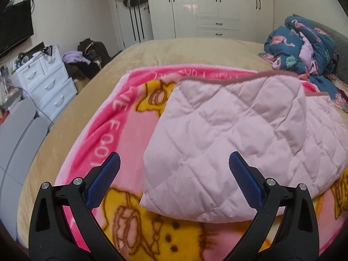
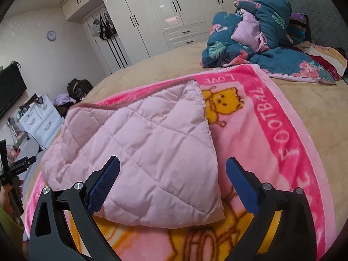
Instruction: Fold large clothes
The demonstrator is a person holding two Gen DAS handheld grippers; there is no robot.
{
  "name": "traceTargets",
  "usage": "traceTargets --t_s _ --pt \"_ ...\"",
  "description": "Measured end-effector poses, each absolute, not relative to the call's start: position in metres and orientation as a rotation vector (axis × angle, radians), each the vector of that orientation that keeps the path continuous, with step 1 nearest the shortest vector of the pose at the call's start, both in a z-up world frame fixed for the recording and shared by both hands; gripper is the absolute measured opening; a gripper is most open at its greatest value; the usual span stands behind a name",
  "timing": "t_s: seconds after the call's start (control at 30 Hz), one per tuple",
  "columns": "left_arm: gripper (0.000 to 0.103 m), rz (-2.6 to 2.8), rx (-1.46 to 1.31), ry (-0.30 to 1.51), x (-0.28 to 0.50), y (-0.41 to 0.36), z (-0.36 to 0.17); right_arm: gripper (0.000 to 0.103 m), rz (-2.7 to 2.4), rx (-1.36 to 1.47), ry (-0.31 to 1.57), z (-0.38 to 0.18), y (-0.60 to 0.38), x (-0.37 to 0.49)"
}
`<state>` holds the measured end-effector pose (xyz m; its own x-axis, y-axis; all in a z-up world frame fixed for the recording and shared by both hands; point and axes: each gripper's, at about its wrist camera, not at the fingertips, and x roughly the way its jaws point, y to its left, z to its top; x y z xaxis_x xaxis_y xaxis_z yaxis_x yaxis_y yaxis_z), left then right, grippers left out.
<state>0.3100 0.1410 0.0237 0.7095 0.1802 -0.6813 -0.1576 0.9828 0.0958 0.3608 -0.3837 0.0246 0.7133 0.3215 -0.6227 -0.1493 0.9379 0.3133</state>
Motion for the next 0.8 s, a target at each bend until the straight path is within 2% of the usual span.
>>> traceTargets --t_s 0.2,0.33,0.53,0.63,0.67,0.7,0.77,0.8 --pt "0.094 0.179 -0.004 0.808 0.318 0.155 -0.005 0.097 0.247 0.192 0.779 0.006 -0.374 0.377" --pt "0.094 0.078 -0.142 0.861 0.328 0.173 -0.03 0.097 0.249 0.122 0.814 -0.009 -0.363 0.392" --pt "0.094 0.014 -0.243 0.85 0.345 0.186 -0.044 0.096 0.251 0.064 0.815 -0.027 -0.348 0.409" --pt "0.094 0.012 -0.229 0.84 0.351 0.18 -0.045 0.083 0.239 0.094 0.809 -0.031 -0.347 0.414" --pt "0.087 0.018 -0.213 0.835 0.352 0.176 -0.044 0.07 0.239 0.1 0.807 -0.03 -0.348 0.415" --pt "0.078 0.013 -0.202 0.829 0.352 0.173 -0.043 0.051 0.243 0.105 0.804 -0.031 -0.348 0.416" --pt "0.038 0.033 -0.15 0.816 0.351 0.164 -0.038 0.035 0.246 0.107 0.793 -0.028 -0.349 0.416" --pt "0.033 0.037 -0.109 0.806 0.349 0.158 -0.035 0.026 0.263 0.133 0.779 -0.025 -0.352 0.414"
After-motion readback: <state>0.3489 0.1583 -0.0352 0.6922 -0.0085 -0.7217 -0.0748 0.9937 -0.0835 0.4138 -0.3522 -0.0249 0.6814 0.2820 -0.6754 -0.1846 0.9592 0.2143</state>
